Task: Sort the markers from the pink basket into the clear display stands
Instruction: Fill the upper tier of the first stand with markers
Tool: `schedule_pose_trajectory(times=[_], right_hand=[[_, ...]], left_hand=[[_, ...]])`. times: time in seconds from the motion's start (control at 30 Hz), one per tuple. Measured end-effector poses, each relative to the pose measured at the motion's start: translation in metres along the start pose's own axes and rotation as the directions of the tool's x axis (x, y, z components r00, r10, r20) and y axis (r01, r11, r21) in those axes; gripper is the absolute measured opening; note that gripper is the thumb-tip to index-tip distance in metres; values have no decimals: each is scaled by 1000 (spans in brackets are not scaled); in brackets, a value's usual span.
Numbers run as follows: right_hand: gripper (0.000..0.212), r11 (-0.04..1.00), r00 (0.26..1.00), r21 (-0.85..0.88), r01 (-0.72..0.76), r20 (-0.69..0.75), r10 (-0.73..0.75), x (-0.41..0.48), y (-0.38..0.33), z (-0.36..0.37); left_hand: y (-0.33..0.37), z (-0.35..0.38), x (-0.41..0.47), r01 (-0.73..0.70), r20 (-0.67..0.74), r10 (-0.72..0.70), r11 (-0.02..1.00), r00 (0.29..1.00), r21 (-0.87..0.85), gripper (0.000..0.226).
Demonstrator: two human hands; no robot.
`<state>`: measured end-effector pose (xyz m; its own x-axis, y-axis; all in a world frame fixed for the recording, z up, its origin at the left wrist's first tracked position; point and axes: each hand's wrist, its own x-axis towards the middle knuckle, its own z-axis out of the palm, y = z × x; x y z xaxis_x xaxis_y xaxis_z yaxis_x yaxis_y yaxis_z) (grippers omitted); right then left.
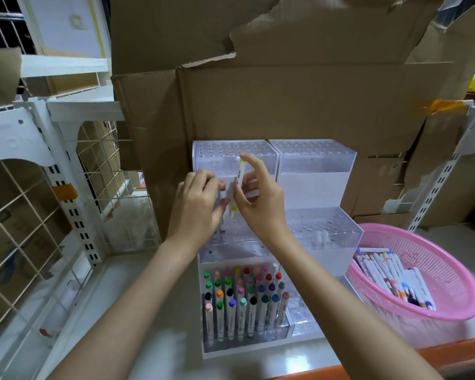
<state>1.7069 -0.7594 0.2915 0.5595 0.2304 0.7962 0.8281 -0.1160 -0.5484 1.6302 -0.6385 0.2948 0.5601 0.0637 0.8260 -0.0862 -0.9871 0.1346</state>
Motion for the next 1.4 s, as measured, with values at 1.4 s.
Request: schedule_pose_trajectory(times=[1.4], right_hand=[[21, 988, 982, -124, 96, 173, -74, 1, 0, -5]], left_hand=[[-8, -18, -4, -38, 91, 37, 999, 995, 14, 36]])
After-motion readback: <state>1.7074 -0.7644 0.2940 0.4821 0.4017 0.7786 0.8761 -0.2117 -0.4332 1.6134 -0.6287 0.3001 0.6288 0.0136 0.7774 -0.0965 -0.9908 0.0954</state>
